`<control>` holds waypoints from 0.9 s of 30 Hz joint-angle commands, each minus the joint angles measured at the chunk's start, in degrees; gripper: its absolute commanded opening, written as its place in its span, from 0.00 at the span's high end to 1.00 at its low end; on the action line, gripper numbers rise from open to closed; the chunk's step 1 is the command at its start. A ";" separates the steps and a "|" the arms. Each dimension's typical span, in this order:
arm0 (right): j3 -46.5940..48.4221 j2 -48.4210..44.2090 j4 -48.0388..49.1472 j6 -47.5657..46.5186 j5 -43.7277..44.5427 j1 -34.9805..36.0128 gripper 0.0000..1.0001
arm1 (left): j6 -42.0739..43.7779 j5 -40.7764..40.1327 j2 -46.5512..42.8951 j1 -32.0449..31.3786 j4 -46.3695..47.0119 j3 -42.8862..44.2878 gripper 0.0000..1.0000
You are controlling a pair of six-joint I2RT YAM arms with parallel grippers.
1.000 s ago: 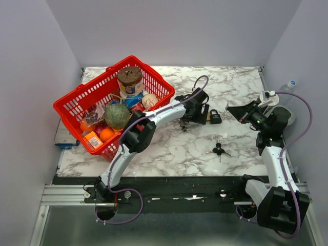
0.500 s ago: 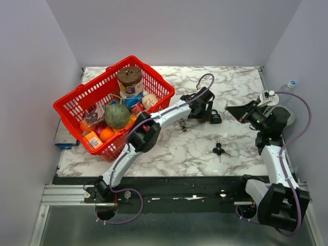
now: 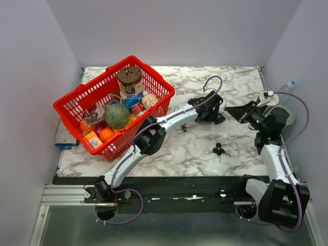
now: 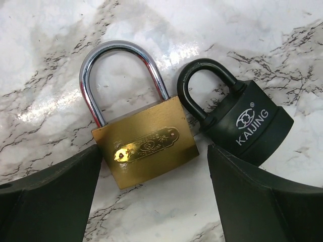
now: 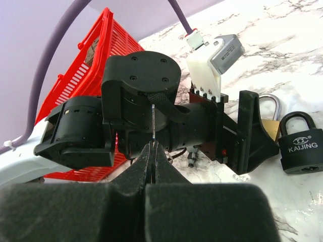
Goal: Unlock with the key
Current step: Pick up the lock from the center of the board.
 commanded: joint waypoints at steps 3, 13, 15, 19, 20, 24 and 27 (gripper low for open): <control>-0.77 0.49 3.70 1.21 -2.40 -0.60 0.99 | -1.24 -2.80 4.47 -0.55 -1.44 -1.23 0.12; -1.04 0.49 4.05 1.57 -3.10 -0.95 0.99 | 2.72 -2.45 2.01 -0.20 -1.71 -7.08 0.52; -1.13 0.23 4.05 1.39 -3.19 -1.04 0.99 | 2.81 -2.01 -2.02 -0.20 1.97 -12.37 0.56; -1.13 0.14 3.96 1.22 -3.89 -1.04 0.99 | 2.02 -1.14 -7.92 -0.20 6.81 -26.50 0.57; -1.13 0.06 3.87 1.21 -3.98 -1.12 0.99 | 1.84 -0.96 -9.58 -0.20 8.04 -28.37 0.57; -1.13 -0.30 3.61 0.95 -4.15 -1.12 0.99 | 1.84 -1.40 -14.51 -0.99 12.78 -36.72 0.51; -1.04 -0.30 3.35 0.86 -4.15 -1.12 0.99 | 2.54 -1.75 -16.28 -1.69 12.98 -37.62 0.36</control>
